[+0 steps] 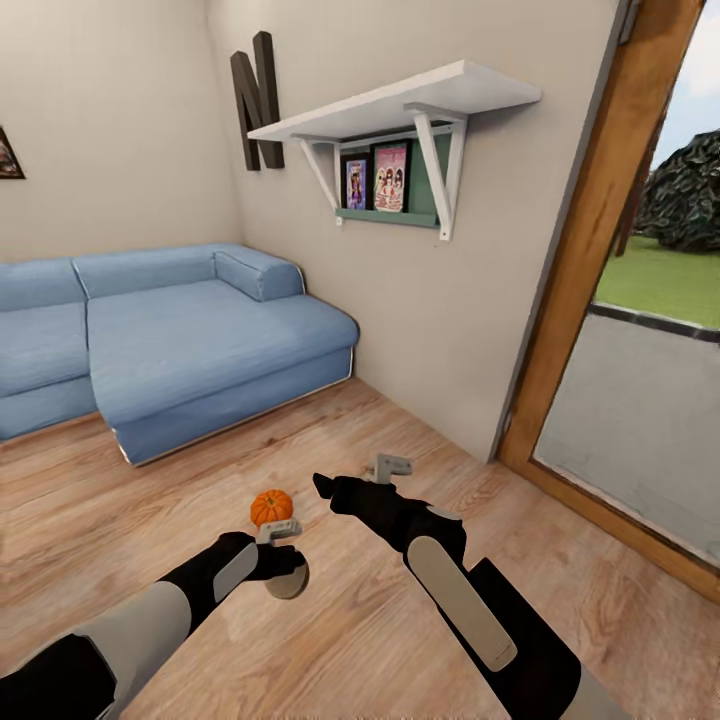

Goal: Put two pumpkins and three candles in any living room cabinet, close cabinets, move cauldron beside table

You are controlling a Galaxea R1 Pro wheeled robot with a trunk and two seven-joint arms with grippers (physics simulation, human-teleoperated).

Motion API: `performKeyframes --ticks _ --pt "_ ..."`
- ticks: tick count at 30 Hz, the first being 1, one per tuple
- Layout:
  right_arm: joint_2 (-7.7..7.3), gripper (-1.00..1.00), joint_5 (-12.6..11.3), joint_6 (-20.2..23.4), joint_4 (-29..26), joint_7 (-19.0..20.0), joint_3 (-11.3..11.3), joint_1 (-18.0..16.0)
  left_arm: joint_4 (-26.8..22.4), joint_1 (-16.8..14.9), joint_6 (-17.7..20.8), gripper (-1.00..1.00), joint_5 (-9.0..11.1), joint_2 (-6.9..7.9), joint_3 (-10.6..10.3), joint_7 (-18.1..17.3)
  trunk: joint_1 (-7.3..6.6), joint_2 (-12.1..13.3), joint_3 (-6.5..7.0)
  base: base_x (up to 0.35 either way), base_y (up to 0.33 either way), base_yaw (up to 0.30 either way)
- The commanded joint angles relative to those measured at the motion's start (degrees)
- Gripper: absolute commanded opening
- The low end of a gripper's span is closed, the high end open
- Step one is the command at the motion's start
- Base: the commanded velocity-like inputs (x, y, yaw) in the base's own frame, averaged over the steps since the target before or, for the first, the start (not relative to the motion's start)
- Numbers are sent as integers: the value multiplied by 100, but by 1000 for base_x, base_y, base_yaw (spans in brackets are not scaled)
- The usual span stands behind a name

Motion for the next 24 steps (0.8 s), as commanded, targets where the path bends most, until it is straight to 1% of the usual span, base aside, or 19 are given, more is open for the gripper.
performKeyframes --ticks 1,5,10,13,18,24 --pt "0 100 -50 6 -7 -55 4 -5 -15 -3 14 -100 55 6 -45 48 -6 -1 19 -277 0 73" --pt "0 100 -50 6 -7 -55 4 -5 -11 -3 9 -100 55 -2 -48 69 -16 5 120 -231 0 169" --pt "0 100 -50 6 -7 -55 5 -5 0 -3 16 -100 55 -11 -49 83 -29 11 244 -66 0 249" --pt "0 100 -54 6 -7 -55 3 -5 2 -3 13 -100 55 -13 -45 87 -29 11 247 -15 0 167" --pt "0 100 -56 6 -7 -55 5 -5 3 -3 -24 -100 55 -7 -44 92 -29 11 249 -22 -11 54" --pt "0 100 -54 6 -7 -55 4 -5 3 -3 -39 -100 55 -28 -57 97 -29 11 249 -220 -109 7"
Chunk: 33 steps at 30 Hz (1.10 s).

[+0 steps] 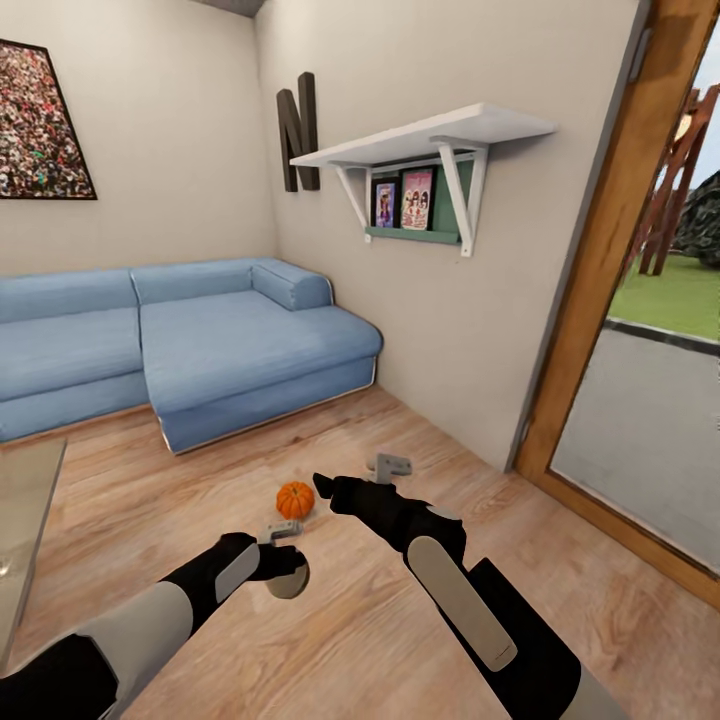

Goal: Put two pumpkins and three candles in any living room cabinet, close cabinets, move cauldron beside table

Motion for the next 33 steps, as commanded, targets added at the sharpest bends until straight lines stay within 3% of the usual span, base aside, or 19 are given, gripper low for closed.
performKeyframes --ticks 1,16,27,33 --pt "0 100 -48 5 -7 -54 3 -5 -17 -4 18 -100 54 5 -40 50 -4 -3 -6 -273 -136 2" --pt "0 100 -53 5 -9 -54 6 -5 -17 -4 16 -100 54 3 -41 67 -4 -3 -4 -272 -179 4" --pt "0 100 -54 5 -7 -54 4 -5 -11 -4 15 -100 58 3 -37 239 -4 -3 49 -246 -219 159" --pt "0 100 -55 5 -8 -54 5 -5 -9 -4 10 -100 55 -4 -40 342 -20 5 196 -92 -48 79"
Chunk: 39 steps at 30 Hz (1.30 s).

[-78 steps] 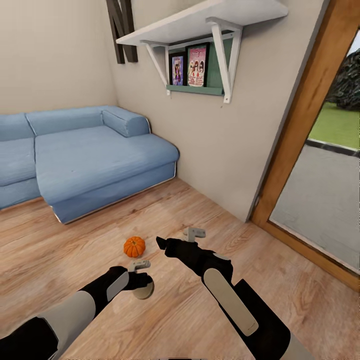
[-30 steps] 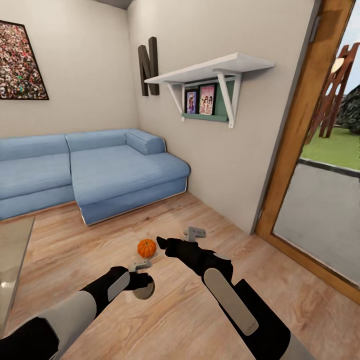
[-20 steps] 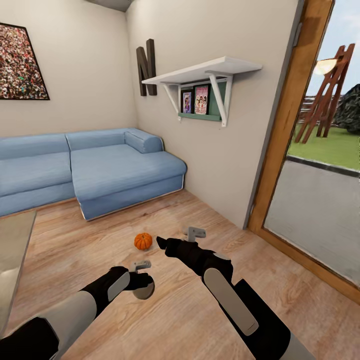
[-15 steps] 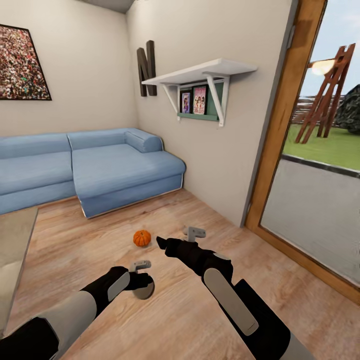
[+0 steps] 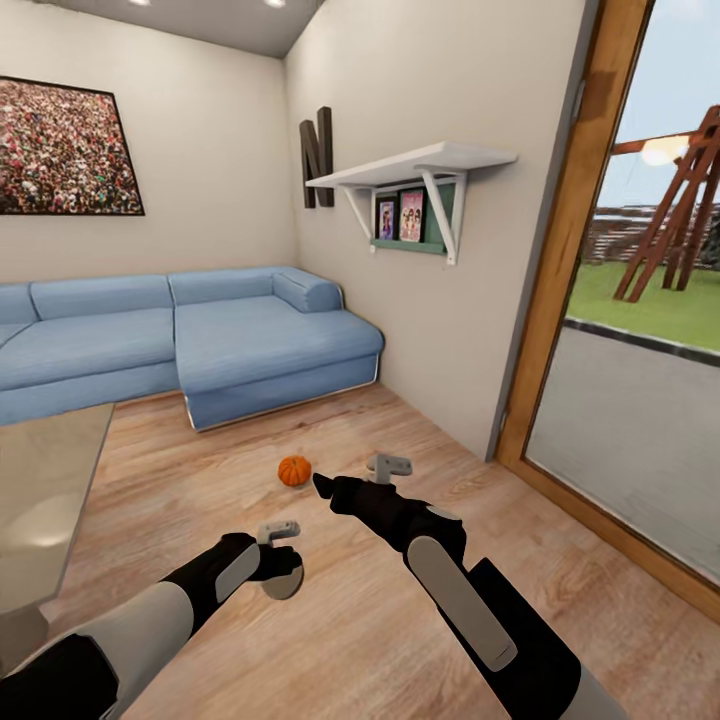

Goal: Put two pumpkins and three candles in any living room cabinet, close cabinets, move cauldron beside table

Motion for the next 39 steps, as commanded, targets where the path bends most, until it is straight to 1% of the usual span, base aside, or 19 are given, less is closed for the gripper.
performKeyframes --ticks 1,4,7,10,18,20,23,29,32,34,35,37,38,39 --pt "1 100 -49 6 -7 -55 4 -5 -19 -2 21 -100 62 7 -43 63 -4 -1 17 -30 -13 22" --pt "1 100 -49 6 -9 -55 4 -5 -19 -2 20 -100 61 6 -43 83 -11 3 85 -33 -7 11" --pt "1 100 -50 6 -7 -55 4 -5 -19 -2 19 -100 56 6 -44 221 -19 7 152 -198 -3 4" --pt "1 100 -49 6 -7 -55 4 -5 -20 -2 18 -100 54 6 -44 275 -27 11 218 -210 -1 1" --pt "-5 100 -57 6 -7 -55 -4 -5 -21 -2 51 -100 60 6 -44 268 -48 22 395 -45 0 0" --pt "-10 100 -57 6 -7 -55 -38 -5 -20 -2 75 -100 62 6 -42 261 -53 25 440 -7 0 0" --pt "-21 100 -58 6 -8 -55 -137 -5 -19 -2 105 -100 78 12 -37 239 -53 25 440 -3 0 0" --pt "-45 100 -61 6 -9 -55 -199 -5 -12 -2 121 -100 86 14 -35 220 -53 25 440 0 0 0" --pt "-85 100 -61 6 -7 -58 -209 -5 -9 -2 121 -100 87 14 -35 212 -53 25 440 0 0 0" --pt "-158 100 -64 4 -7 -58 -214 -5 -4 -2 122 -100 87 14 -35 208 -53 25 440 0 0 0" --pt "-238 100 -78 2 -7 -57 -242 -5 3 -2 124 -100 87 14 -35 203 -53 25 440 0 0 0" --pt "-321 100 -90 0 -7 -55 -332 -5 6 -2 126 -100 87 14 -35 198 -53 25 440 0 0 0" --pt "-379 100 -97 1 -7 -55 -449 -5 8 -2 128 -100 91 14 -35 195 -53 25 440 0 0 0" --pt "-402 100 -100 2 -7 -55 -510 -4 10 -2 130 -100 92 14 -35 194 -53 25 440 0 0 0"
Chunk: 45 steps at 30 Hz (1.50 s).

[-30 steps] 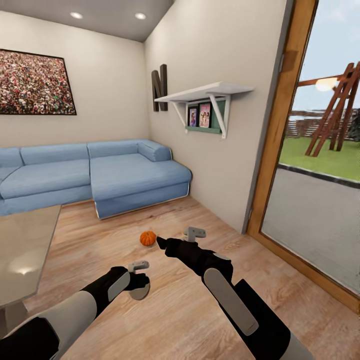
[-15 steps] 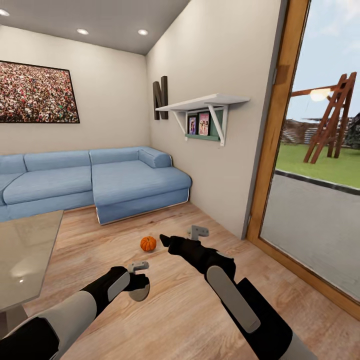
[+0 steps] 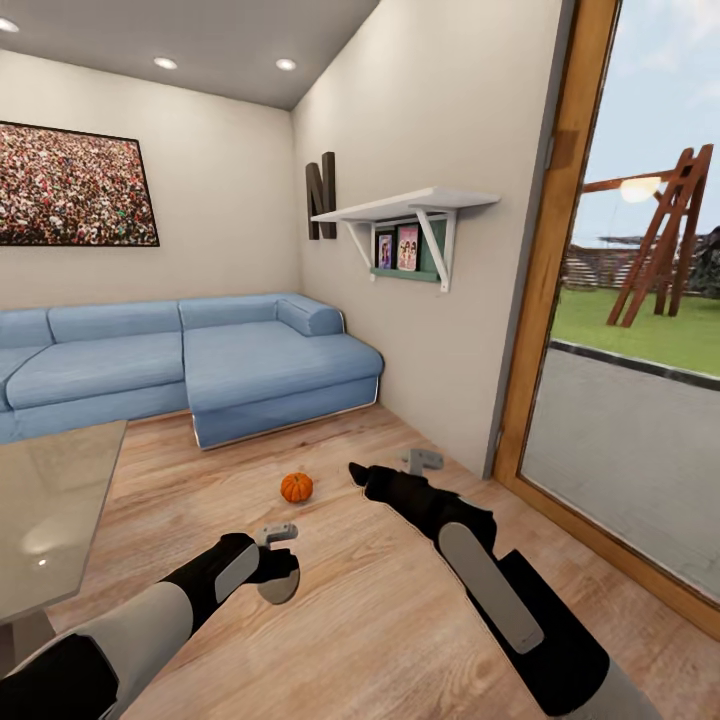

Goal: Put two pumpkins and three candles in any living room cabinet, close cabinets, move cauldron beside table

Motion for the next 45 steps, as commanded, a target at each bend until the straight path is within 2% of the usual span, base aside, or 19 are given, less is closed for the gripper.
performKeyframes --ticks 1,5,10,13,19,23,29,38,45 --pt "-24 100 -54 -1 -8 -56 -52 -5 -19 -3 21 -100 57 7 -41 58 -1 -3 -7 0 0 0" --pt "-114 100 -55 66 16 -56 -356 15 -5 -3 162 -100 59 11 -26 54 -1 -3 -7 0 0 0" --pt "-150 100 -55 393 54 -56 -796 55 -6 -3 660 -100 73 31 -6 17 -12 2 82 0 0 0" --pt "-153 100 -55 445 59 -56 -888 87 12 -3 844 -100 81 36 4 -32 -19 6 149 0 0 0" --pt "-156 100 -55 480 62 -56 -945 111 211 27 976 -100 101 43 11 -472 -35 14 281 -24 0 0" --pt "-153 100 -55 484 62 -56 -947 114 364 37 996 -100 101 52 15 -627 -65 59 366 -217 0 0" --pt "-146 100 -45 486 66 -56 -946 114 412 40 1002 -100 104 56 18 -686 -196 299 474 -260 0 46" --pt "-139 100 -39 486 71 -56 -945 115 419 41 986 -100 104 19 -3 -655 -394 660 635 -47 0 179" --pt "-143 100 -39 487 71 -56 -945 115 417 41 978 -100 111 13 -5 -647 -394 660 635 -3 0 35"
